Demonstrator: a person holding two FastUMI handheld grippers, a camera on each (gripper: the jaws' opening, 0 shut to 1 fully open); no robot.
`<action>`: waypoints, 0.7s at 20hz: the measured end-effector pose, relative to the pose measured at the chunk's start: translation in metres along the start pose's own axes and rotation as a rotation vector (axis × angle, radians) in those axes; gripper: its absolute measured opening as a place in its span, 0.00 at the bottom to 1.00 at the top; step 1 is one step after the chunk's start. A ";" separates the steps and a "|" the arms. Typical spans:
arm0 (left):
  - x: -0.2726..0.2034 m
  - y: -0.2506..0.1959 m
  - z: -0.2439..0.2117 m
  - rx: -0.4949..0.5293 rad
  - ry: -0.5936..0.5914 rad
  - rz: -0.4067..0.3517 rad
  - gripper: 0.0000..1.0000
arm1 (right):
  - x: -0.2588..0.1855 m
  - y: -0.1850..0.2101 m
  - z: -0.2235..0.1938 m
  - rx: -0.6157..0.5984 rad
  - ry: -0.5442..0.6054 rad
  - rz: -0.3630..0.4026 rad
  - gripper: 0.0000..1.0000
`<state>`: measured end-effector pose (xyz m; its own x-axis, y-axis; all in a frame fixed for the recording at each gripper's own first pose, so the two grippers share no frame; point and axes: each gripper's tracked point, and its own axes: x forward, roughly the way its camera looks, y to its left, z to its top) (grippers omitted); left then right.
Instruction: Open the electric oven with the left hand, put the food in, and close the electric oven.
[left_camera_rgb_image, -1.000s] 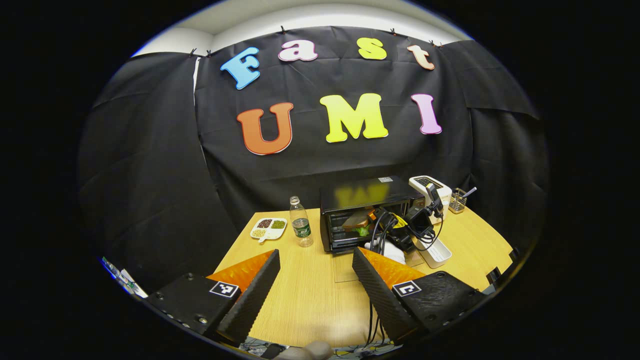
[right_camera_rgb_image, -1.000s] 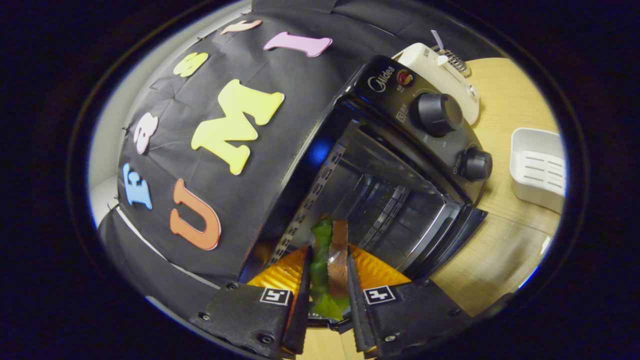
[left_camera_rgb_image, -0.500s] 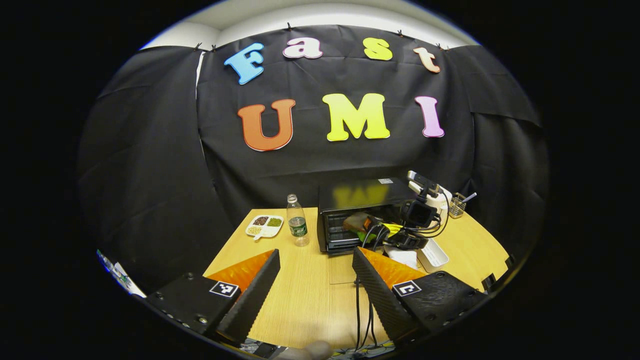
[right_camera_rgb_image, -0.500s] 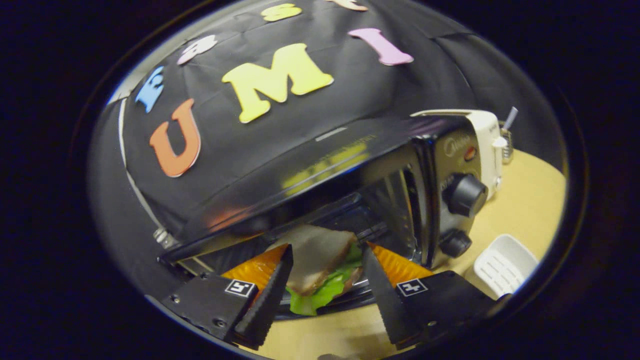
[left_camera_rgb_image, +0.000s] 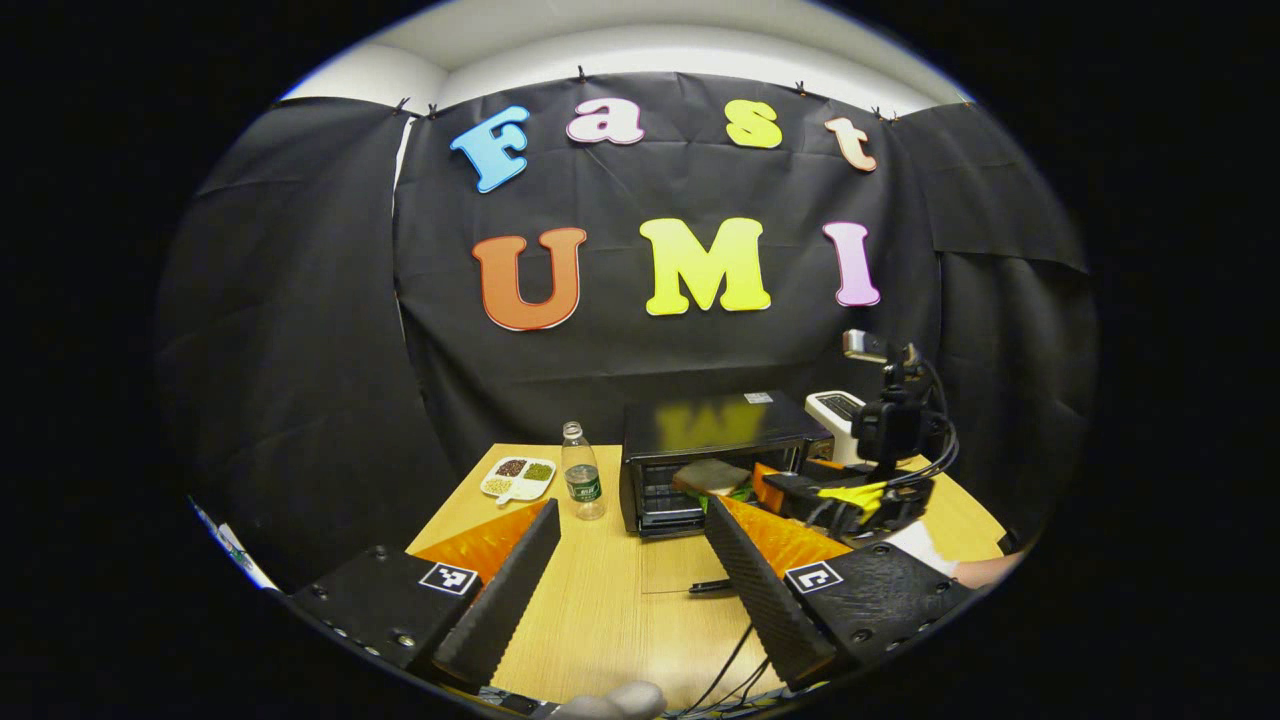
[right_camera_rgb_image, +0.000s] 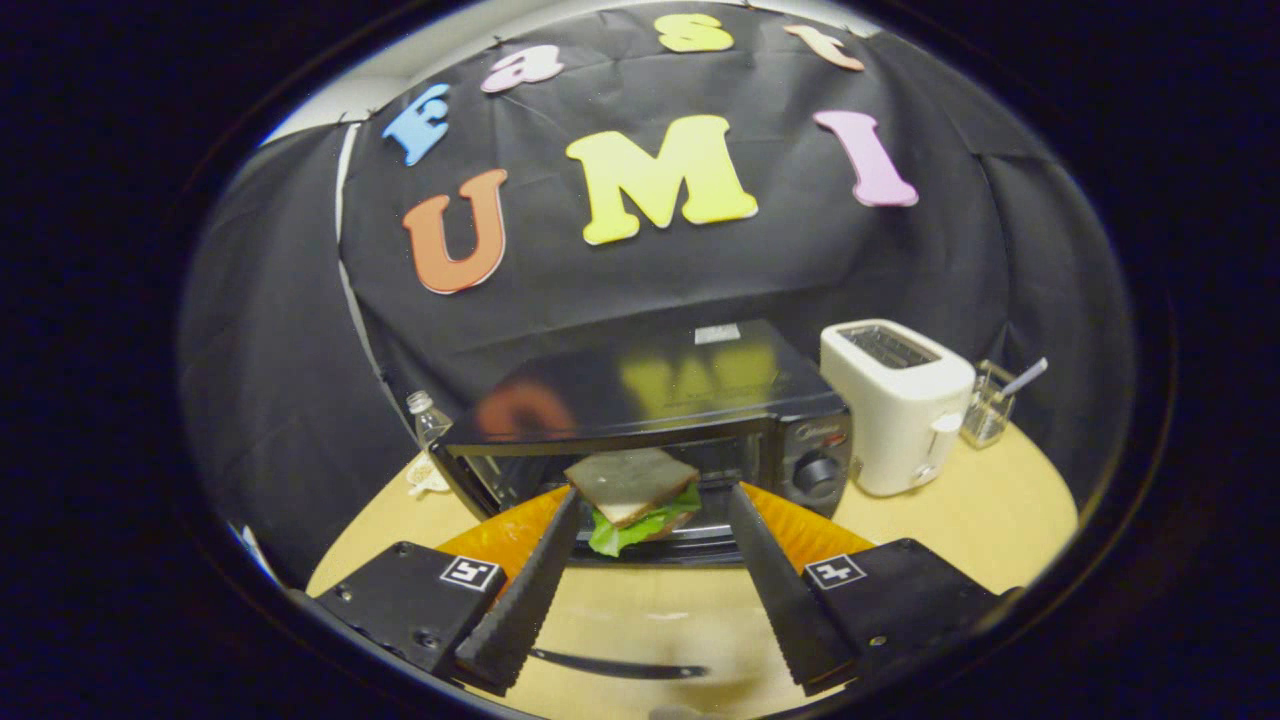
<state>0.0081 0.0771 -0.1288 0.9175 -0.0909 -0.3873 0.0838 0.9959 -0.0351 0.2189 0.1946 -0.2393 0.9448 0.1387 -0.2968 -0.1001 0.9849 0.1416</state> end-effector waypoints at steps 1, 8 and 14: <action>-0.001 -0.001 -0.001 -0.003 -0.004 0.002 0.96 | -0.017 -0.005 0.010 -0.018 -0.016 0.006 0.88; 0.015 -0.016 -0.015 -0.021 -0.007 0.019 0.96 | -0.130 -0.060 0.066 -0.079 -0.096 -0.026 0.99; 0.031 -0.051 -0.044 -0.030 0.054 -0.002 0.96 | -0.193 -0.105 0.082 -0.128 -0.111 -0.065 0.99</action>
<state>0.0148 0.0231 -0.1797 0.8951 -0.0931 -0.4361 0.0727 0.9954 -0.0631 0.0728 0.0557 -0.1193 0.9786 0.0691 -0.1939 -0.0700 0.9975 0.0022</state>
